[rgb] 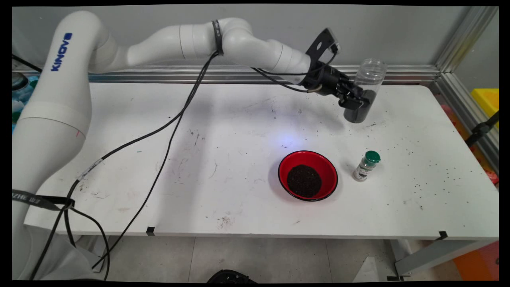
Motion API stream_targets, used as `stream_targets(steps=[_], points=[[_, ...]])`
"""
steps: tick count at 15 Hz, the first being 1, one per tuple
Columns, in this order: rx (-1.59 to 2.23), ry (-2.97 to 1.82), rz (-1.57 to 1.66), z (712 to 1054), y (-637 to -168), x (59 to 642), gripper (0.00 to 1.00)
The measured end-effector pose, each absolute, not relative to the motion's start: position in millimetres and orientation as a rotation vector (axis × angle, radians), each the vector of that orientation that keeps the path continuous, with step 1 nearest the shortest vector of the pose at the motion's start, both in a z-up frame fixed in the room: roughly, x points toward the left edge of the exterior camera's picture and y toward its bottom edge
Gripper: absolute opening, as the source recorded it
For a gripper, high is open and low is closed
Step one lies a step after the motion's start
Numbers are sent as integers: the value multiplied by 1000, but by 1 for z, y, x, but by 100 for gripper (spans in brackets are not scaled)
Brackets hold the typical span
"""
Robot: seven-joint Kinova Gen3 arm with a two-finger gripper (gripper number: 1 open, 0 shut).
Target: Pour the black seasoning powder in the red bowl
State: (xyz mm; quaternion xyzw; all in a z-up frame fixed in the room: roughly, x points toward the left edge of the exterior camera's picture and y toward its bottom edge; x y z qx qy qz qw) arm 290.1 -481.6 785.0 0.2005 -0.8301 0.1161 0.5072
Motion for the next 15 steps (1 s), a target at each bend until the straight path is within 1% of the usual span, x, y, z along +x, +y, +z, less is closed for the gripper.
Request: stream_targets(steps=[7,15], points=[[389,-2029,329,832,-459,299,0],[258,-2094,412,864,-435,313,0]])
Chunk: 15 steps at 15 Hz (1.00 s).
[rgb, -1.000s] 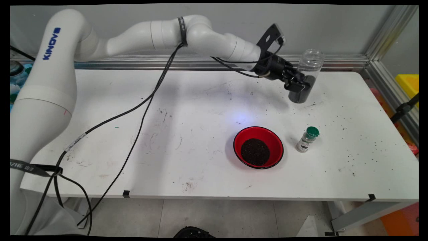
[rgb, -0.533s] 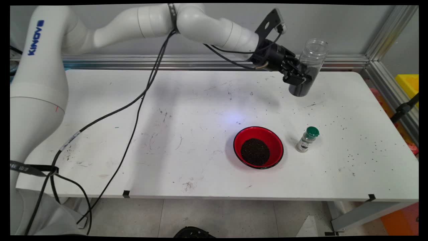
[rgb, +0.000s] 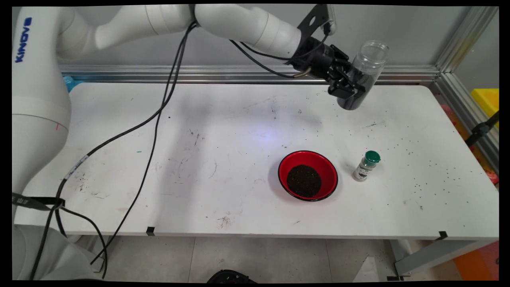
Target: Pour the black seasoning powder in the red bowl
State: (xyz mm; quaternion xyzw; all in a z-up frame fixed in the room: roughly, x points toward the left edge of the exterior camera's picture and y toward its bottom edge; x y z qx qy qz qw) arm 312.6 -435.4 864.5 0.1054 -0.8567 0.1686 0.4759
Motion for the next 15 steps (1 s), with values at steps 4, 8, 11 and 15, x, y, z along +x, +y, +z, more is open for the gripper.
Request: stream_targets(steps=[4,8,11,15], points=[[147,-2135,454,872,-424,319,0],[-4,-2181,514,877,-411,325,0],[-124,-2209,561,879,-403,327,0],[-260,-2233,621,879,-396,329,0]])
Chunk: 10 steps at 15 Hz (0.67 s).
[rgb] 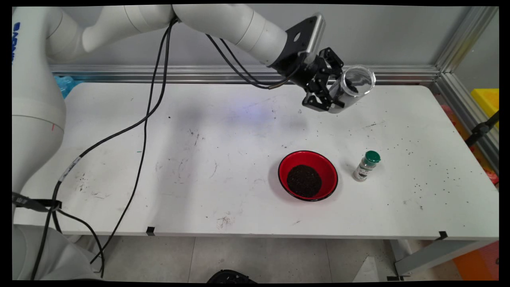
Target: Pour the black seasoning powder in the red bowl
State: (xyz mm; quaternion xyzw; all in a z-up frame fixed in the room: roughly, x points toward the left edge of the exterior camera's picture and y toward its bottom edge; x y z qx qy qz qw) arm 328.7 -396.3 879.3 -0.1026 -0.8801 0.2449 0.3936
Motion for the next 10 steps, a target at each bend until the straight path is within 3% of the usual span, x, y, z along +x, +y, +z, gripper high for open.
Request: stream_targets(steps=[10], points=[[-635,-2263,792,869,-387,326,0]])
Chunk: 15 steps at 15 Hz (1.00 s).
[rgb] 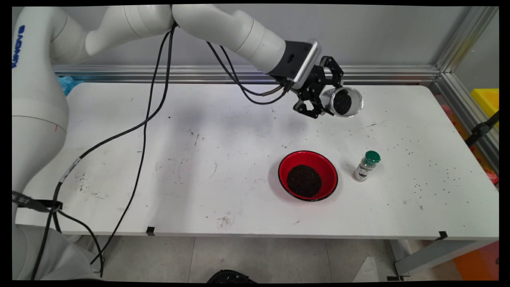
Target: Pour the black seasoning powder in the red bowl
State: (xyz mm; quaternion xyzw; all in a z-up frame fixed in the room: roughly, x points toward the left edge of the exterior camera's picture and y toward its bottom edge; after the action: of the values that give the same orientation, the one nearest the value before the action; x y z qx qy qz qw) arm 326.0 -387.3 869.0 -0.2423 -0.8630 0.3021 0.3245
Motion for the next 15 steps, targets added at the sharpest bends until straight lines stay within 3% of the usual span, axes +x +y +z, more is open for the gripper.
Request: stream_targets(steps=[15], points=[[-1144,-2237,987,851,-380,319,0]])
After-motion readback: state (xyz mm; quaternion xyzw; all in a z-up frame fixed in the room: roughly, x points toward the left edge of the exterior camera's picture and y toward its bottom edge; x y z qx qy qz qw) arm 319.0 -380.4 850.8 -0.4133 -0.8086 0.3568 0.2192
